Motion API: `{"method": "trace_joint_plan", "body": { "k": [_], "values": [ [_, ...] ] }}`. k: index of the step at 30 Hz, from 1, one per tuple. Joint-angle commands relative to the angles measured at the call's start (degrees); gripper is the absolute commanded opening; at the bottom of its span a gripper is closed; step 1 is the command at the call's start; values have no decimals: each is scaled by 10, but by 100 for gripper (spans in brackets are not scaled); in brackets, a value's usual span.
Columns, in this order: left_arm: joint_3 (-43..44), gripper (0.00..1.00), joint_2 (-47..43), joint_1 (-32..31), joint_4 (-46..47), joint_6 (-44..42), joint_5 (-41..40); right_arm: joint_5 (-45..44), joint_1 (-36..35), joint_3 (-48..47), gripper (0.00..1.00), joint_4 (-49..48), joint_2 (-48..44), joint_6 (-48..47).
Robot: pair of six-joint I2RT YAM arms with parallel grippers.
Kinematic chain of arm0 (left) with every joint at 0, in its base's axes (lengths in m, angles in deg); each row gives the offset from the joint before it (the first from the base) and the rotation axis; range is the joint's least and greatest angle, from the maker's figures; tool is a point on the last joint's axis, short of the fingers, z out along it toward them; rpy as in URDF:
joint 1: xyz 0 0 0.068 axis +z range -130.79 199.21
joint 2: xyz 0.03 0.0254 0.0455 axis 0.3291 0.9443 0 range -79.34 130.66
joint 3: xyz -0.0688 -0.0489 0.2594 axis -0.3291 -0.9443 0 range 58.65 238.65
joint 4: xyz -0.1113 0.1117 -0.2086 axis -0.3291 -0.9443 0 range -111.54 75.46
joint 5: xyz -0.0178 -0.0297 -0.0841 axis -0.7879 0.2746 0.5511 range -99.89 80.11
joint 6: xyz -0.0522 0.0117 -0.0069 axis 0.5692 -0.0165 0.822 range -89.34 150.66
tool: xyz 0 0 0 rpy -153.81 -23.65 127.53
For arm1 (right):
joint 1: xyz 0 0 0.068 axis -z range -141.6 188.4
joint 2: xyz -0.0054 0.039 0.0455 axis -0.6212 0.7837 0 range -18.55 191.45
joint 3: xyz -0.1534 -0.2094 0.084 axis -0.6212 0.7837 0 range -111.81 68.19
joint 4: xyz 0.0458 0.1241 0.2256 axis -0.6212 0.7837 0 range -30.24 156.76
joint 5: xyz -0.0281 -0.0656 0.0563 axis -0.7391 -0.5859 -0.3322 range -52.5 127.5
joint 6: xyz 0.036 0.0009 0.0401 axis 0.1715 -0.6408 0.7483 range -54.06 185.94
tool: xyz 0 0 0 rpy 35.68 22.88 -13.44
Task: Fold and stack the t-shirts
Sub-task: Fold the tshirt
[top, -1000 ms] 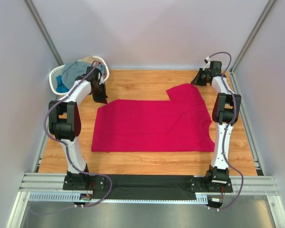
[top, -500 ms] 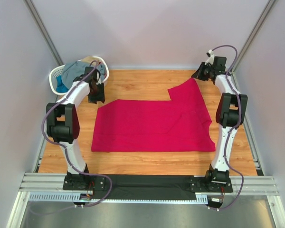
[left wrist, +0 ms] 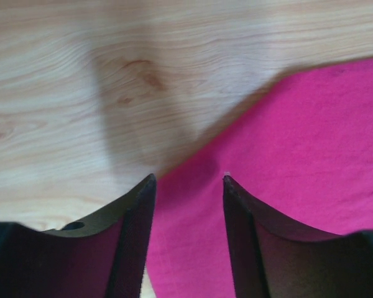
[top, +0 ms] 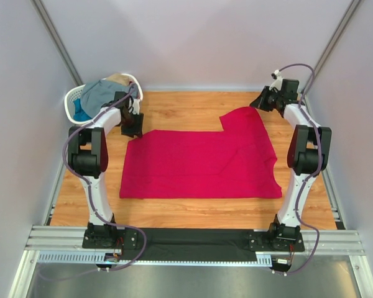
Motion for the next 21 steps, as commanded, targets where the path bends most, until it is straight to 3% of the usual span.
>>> {"method": "trace_joint_plan", "body": {
  "k": [1, 6, 7, 12, 21],
  "values": [
    [27, 53, 9, -3, 9, -41, 49, 13, -4, 27, 0, -59, -59, 12],
    [1, 41, -10, -11, 20, -50, 44, 9, -4, 55, 0, -63, -82, 15],
    [-2, 28, -21, -15, 22, -49, 42, 8, -4, 58, 0, -64, -89, 16],
    [-24, 3, -58, -34, 25, -45, 35, 6, -4, 82, 0, -61, -112, 17],
    [-87, 0, -145, -46, 52, -29, 17, 1, -4, 135, 0, -53, -170, 16]
  ]
}}
